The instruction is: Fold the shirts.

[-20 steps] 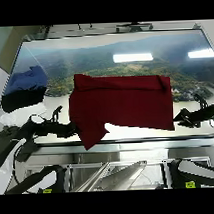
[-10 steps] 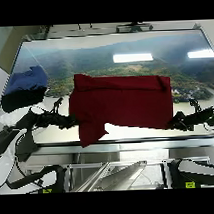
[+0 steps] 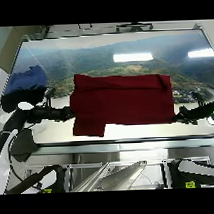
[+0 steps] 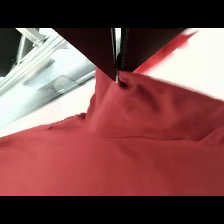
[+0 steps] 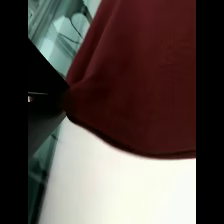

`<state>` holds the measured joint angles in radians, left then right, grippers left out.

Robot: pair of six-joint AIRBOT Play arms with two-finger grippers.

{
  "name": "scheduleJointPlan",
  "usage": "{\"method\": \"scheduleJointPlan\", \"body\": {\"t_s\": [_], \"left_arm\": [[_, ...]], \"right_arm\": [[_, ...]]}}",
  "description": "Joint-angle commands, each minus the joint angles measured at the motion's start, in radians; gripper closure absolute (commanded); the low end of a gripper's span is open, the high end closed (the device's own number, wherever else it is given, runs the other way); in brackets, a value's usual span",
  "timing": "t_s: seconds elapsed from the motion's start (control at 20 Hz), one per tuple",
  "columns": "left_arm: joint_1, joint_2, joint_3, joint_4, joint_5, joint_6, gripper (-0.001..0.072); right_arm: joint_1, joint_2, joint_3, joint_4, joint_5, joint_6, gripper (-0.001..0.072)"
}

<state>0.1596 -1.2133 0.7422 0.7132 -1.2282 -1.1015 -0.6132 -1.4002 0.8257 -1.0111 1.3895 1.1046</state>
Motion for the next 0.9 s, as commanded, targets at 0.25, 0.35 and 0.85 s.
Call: {"method": "scheduleJointPlan", "body": {"t_s": [0.25,0.35,0.85], "left_arm": [[0.033,0.197,-0.062,-0.064,-0.028,0.017,0.0676],[0.029,0.194,0.05,-0.07,-0.005,0.016,0.0677],[-0.096,-0.401,0.708,-0.048,0.134,-0.018,0.0693]], "right_arm": [[0.017,0.024,0.071,0.031,0.067,0.027,0.0692],[0.031,0.024,0.138,0.055,0.069,0.029,0.0692],[0.248,-0.147,0.501,0.087,-0.258,0.073,0.0693]]}}
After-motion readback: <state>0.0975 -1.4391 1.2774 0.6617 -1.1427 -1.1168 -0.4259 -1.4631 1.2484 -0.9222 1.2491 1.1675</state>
